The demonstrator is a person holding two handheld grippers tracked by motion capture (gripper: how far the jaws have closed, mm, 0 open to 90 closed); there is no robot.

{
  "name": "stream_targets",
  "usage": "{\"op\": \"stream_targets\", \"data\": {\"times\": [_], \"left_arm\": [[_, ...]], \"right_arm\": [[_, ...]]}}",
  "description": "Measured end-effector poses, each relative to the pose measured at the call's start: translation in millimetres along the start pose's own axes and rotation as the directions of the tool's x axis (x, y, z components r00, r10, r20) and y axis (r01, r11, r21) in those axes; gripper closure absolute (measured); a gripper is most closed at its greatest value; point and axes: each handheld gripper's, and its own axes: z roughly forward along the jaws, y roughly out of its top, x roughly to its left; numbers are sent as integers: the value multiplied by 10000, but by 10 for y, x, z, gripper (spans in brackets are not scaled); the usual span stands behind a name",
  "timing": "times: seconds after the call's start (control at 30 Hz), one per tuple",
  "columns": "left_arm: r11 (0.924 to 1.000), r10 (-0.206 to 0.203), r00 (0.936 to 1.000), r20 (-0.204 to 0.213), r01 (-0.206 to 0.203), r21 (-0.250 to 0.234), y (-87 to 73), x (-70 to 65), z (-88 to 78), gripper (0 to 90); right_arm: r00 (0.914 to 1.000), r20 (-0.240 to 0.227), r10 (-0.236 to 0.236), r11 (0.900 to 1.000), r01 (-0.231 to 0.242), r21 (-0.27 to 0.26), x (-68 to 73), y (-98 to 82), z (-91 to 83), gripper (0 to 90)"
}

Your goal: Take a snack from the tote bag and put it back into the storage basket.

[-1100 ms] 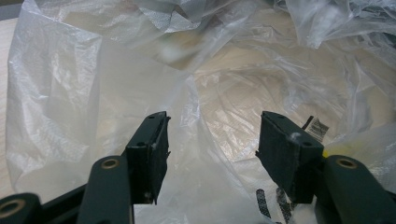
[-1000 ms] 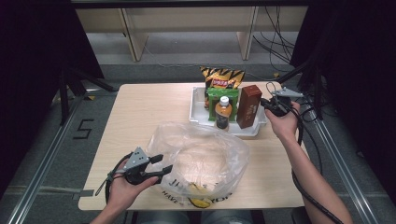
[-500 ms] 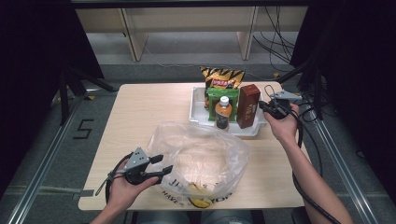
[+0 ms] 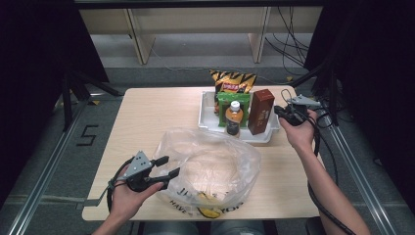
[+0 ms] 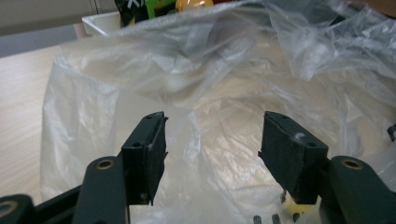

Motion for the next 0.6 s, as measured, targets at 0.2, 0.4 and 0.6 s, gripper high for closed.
{"op": "stream_targets", "data": {"times": [0.2,0.4,0.6], "left_arm": [[9986,336,9994,25,-335,-415,186,-43,1,402],[9966,623,9980,139,-615,-544,365,-82,107,415],[9967,635,9978,197,-624,-511,438,-70,288,426]], "right_arm": [[9995,95,-311,9990,313,-314,-34,13,-14,885],[10000,22,-77,9996,77,-288,-2,31,-39,880],[9999,79,-94,9990,97,-426,4,29,-57,875]]}}
